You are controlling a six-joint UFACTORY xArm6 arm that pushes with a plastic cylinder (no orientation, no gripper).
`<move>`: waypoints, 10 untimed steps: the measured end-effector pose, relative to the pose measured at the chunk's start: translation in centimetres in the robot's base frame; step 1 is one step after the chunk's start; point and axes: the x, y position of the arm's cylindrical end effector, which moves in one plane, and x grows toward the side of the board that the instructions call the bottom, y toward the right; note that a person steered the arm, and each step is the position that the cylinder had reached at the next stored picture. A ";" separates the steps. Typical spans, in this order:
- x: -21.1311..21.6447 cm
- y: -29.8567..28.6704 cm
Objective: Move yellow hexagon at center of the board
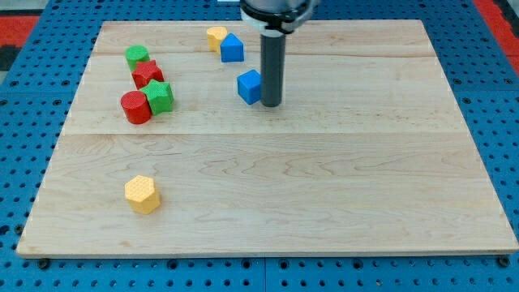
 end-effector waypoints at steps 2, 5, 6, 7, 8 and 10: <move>-2.4 -5.4; -2.3 -1.8; 8.4 0.9; 18.8 -1.6; 23.5 -11.2; 18.6 -18.0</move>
